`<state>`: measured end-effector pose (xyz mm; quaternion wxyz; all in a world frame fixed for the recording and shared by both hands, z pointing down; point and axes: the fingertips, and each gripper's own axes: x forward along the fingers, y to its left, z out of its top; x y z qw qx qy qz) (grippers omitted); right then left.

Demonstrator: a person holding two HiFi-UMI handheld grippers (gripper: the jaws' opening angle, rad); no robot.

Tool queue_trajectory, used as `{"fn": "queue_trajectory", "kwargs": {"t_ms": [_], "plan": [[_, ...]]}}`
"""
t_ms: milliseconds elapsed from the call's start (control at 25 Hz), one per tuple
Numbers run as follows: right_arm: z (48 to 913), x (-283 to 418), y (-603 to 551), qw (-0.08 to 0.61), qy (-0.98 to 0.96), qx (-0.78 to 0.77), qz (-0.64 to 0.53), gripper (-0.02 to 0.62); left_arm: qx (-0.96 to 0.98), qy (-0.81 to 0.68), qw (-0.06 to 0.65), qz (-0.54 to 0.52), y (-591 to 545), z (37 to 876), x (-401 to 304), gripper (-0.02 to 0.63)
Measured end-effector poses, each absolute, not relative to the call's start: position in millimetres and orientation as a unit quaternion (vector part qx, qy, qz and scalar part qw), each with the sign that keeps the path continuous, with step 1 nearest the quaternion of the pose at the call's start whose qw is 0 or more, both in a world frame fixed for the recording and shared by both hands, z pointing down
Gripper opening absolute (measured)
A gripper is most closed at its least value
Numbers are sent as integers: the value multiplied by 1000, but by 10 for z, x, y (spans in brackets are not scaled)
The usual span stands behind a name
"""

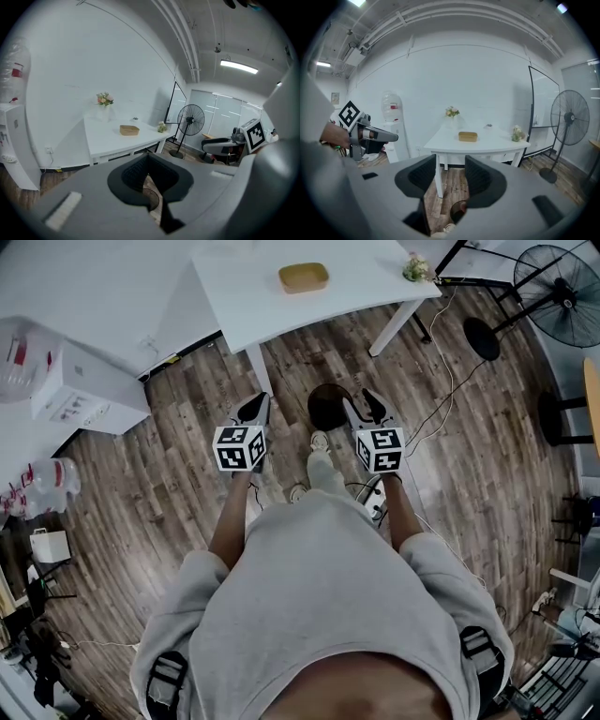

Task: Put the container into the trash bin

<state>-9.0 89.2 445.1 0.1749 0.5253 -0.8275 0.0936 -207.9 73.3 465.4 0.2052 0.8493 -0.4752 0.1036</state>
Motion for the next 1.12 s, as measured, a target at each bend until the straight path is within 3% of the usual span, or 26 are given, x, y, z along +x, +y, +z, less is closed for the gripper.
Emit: {"fn": "queue_trajectory", "kwargs": {"t_ms": [1120], "plan": [[4425,201,-947,172,-846,495,96,177,836,-491,214,114,-971,4595,-1635,10]]}}
